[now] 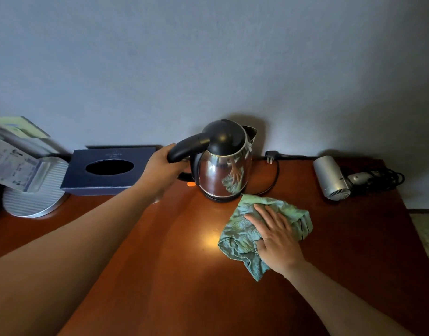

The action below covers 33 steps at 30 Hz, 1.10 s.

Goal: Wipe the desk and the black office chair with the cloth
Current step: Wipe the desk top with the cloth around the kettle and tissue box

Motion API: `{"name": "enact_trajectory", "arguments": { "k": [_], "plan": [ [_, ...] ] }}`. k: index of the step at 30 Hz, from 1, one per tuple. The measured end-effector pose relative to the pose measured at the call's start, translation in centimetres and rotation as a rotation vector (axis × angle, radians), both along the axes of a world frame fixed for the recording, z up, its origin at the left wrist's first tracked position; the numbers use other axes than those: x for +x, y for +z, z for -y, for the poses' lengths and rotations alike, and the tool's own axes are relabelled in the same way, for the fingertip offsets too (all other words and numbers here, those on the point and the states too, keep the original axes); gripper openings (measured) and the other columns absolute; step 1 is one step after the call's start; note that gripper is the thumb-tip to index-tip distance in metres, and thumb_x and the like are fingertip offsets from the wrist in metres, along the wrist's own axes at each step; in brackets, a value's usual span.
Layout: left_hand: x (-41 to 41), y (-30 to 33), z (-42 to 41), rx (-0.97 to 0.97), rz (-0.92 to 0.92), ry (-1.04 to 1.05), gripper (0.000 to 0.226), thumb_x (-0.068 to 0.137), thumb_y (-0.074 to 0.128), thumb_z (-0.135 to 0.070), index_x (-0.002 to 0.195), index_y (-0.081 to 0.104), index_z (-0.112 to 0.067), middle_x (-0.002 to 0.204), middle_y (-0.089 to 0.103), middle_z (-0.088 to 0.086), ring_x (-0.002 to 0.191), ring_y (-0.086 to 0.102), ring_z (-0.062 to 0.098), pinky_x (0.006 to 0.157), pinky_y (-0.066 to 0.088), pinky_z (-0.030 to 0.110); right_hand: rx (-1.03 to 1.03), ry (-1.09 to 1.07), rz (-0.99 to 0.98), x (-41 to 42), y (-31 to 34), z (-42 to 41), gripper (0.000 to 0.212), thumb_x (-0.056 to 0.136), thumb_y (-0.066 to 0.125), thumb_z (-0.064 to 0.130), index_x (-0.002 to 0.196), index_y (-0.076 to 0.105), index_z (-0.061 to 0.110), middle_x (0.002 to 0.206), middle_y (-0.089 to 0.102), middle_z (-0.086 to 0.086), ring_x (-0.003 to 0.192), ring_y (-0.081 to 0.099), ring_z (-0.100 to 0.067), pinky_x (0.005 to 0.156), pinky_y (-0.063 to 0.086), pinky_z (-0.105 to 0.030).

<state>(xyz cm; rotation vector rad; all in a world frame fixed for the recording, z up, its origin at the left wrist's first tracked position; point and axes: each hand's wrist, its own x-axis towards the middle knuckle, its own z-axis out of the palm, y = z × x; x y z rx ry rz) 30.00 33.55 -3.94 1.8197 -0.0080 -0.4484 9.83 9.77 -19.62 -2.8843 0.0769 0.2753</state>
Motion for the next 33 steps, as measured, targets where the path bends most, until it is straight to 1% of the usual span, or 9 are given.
{"name": "enact_trajectory", "arguments": {
  "k": [4,12,17,22,25,27,29,31,33],
  "plan": [
    [0.4,0.2,-2.7,0.031,-0.005,0.069,0.037,0.079,0.064,0.009,0.101,0.069,-0.021,0.093,0.073,0.014,0.083,0.074,0.026,0.076,0.062,0.039,-0.030,0.001,-0.002,0.3,0.3,-0.1,0.077,0.077,0.042,0.024,0.152,0.032,0.039,0.167,0.018,0.006,0.154,0.014,-0.019,0.123,0.008,-0.041],
    [1.3,0.1,-7.5,0.095,0.043,0.169,0.033,0.087,0.061,0.003,0.096,0.065,-0.028,0.093,0.067,0.012,0.096,0.069,0.034,0.088,0.058,0.044,-0.013,-0.017,-0.014,1.4,0.7,-0.8,0.079,0.082,0.059,0.016,0.151,0.030,0.041,0.168,0.016,0.008,0.155,0.011,-0.017,0.125,0.010,-0.041],
    [0.9,-0.4,-8.0,0.179,0.137,0.160,0.028,0.090,0.062,-0.003,0.099,0.064,-0.029,0.087,0.064,0.003,0.081,0.063,0.015,0.073,0.048,0.026,0.015,-0.027,-0.024,4.6,1.2,-0.9,0.080,0.085,0.056,0.011,0.154,0.028,0.038,0.169,0.011,0.005,0.156,0.007,-0.020,0.126,0.010,-0.044],
    [-0.1,-2.1,-7.8,0.308,0.190,0.247,0.030,0.090,0.069,-0.020,0.115,0.053,-0.019,0.098,0.058,0.000,0.087,0.058,0.010,0.073,0.044,0.022,0.047,-0.048,-0.070,6.6,1.6,-1.3,0.080,0.086,0.052,0.009,0.155,0.024,0.038,0.169,0.006,0.005,0.157,0.001,-0.020,0.127,0.006,-0.044],
    [-2.0,-4.9,-7.0,0.463,0.025,0.445,0.053,0.084,0.075,-0.035,0.121,0.042,-0.018,0.121,0.046,0.003,0.103,0.054,0.021,0.088,0.050,0.039,0.044,-0.034,-0.082,6.2,2.0,-1.2,0.079,0.089,0.052,0.012,0.156,0.019,0.039,0.169,0.002,0.006,0.157,-0.002,-0.021,0.127,0.003,-0.044],
    [-4.3,-7.0,-5.8,0.576,-0.184,0.498,0.045,0.086,0.070,-0.037,0.115,0.042,-0.016,0.124,0.049,0.007,0.104,0.055,0.028,0.090,0.051,0.045,0.069,-0.028,-0.108,6.1,2.4,-1.2,0.076,0.091,0.050,0.016,0.156,0.019,0.039,0.169,0.002,0.005,0.157,-0.003,-0.021,0.127,0.001,-0.045],
    [-6.8,-8.5,-3.4,0.612,-0.258,0.308,0.024,0.090,0.063,-0.032,0.104,0.053,-0.016,0.111,0.063,0.007,0.090,0.061,0.023,0.079,0.052,0.035,0.117,-0.043,-0.114,6.1,2.7,-1.0,0.067,0.093,0.038,0.031,0.156,0.020,0.039,0.170,0.004,0.006,0.157,-0.002,-0.019,0.127,0.002,-0.045],
    [-8.8,-9.4,-0.5,0.625,-0.161,0.070,0.007,0.092,0.058,-0.028,0.098,0.059,-0.024,0.101,0.067,0.000,0.085,0.062,0.018,0.071,0.048,0.029,0.143,-0.074,-0.059,6.0,2.7,-1.0,0.066,0.091,0.023,0.049,0.156,0.027,0.037,0.169,0.014,0.006,0.156,0.007,-0.017,0.127,0.006,-0.046],
    [-9.8,-10.0,3.0,0.607,0.044,-0.164,0.017,0.094,0.054,-0.024,0.110,0.061,-0.025,0.112,0.061,-0.002,0.098,0.059,0.017,0.082,0.049,0.030,0.125,-0.099,-0.010,5.6,2.5,-1.1,0.069,0.092,0.025,0.060,0.155,0.032,0.032,0.166,0.022,0.005,0.154,0.016,-0.017,0.126,0.012,-0.046]
  ]
}}
